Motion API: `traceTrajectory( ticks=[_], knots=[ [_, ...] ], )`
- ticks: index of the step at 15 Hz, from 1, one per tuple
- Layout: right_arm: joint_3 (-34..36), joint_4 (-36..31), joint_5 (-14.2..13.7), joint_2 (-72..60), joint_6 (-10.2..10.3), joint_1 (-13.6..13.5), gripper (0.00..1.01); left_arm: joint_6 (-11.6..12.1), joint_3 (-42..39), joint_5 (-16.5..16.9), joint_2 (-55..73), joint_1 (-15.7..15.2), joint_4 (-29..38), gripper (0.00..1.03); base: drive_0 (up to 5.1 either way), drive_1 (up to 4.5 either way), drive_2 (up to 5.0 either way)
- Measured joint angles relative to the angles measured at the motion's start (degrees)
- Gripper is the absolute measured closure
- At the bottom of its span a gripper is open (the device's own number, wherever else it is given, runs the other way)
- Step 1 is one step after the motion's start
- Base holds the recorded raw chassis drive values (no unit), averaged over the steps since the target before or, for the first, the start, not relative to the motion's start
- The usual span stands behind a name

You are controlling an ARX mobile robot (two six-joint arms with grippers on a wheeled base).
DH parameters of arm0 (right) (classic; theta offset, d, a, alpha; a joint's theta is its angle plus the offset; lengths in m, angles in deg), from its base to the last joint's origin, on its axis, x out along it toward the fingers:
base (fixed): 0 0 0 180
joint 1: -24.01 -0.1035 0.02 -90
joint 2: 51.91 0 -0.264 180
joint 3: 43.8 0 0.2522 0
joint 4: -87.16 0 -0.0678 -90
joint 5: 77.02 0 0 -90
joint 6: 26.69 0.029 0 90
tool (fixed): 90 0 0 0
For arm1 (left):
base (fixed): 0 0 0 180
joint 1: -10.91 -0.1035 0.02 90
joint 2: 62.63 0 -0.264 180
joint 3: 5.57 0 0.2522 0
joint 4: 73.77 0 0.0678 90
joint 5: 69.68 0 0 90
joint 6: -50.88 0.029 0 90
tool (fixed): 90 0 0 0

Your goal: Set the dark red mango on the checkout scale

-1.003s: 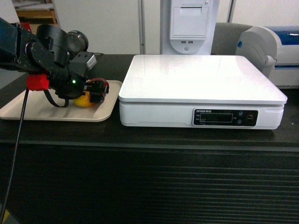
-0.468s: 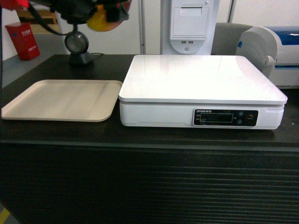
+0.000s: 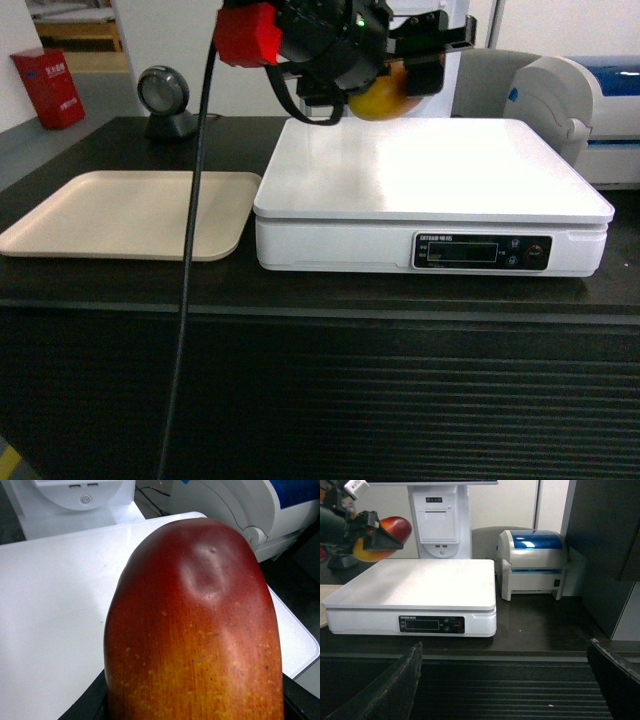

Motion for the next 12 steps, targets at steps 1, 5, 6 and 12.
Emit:
traceTrajectory(
  ticks=[1,5,6,12],
  knots=[
    [0.0,0.0,0.0,0.0,0.0,0.0,0.03,-0.7,2.0,-1.0,2.3,1.5,-1.4,0.44,0.0,0.0,0.0],
    [0.0,0.0,0.0,0.0,0.0,0.0,0.03,-1.4,8.3,-3.9,8.4,4.2,-5.6,0.44,0.0,0.0,0.0],
    [0.0,0.0,0.0,0.0,0.0,0.0,0.03,-1.3,10.7,-4.8,10.0,4.7,-7.1,0.44,0.0,0.0,0.0],
    [0.0,0.0,0.0,0.0,0.0,0.0,0.03,-0.9,19.7,-9.2,16.6,6.0,-13.4,0.44,0.0,0.0,0.0]
  ],
)
